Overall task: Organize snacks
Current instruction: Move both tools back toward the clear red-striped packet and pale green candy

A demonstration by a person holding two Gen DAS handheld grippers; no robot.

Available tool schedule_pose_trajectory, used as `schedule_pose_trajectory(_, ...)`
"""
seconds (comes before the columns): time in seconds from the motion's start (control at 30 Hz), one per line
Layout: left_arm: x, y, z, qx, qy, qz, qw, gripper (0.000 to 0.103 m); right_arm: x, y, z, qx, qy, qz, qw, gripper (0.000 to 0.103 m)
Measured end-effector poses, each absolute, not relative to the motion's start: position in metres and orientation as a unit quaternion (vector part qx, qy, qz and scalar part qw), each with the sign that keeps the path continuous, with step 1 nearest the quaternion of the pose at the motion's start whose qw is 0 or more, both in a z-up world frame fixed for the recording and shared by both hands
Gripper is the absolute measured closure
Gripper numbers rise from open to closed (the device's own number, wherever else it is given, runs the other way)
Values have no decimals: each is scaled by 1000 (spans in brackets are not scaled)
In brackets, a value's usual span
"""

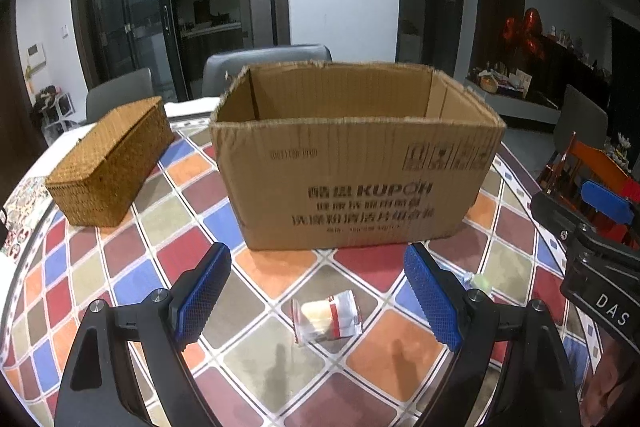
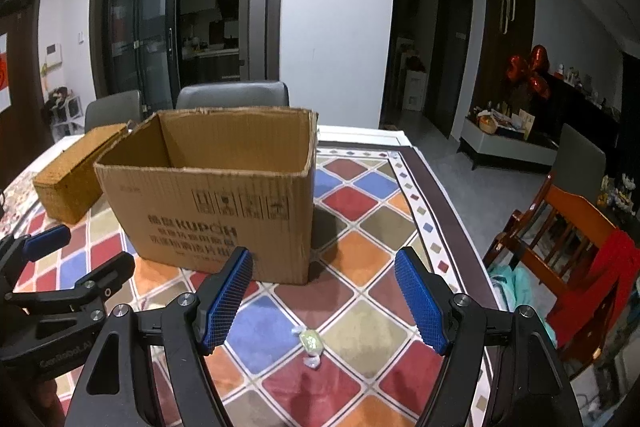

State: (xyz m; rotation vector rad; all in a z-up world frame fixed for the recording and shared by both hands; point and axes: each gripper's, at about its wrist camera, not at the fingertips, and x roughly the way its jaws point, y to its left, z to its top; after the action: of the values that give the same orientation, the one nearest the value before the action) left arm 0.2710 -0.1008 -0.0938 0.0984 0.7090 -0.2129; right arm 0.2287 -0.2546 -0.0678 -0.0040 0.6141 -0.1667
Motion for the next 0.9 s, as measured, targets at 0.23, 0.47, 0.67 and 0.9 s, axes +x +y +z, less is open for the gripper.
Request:
schedule_pose_trajectory(0.23, 273, -100, -114, 47, 362, -105, 925, 14, 230, -256, -85, 2, 319, -83, 944, 29)
schedule_pose_trajectory(0.47, 277, -101, -132, 47, 379, -105, 918, 14, 232, -257, -104, 2, 337, -82, 938, 29)
schedule_pose_trajectory(0.67, 283, -100, -149, 41, 395, -105, 912, 14, 236, -257, -120, 5, 352, -82, 933, 29)
schedule_pose_trajectory(0.9, 289, -103, -169, 40, 414, -106, 903, 15, 241, -259, -138, 9, 369, -81, 926, 29)
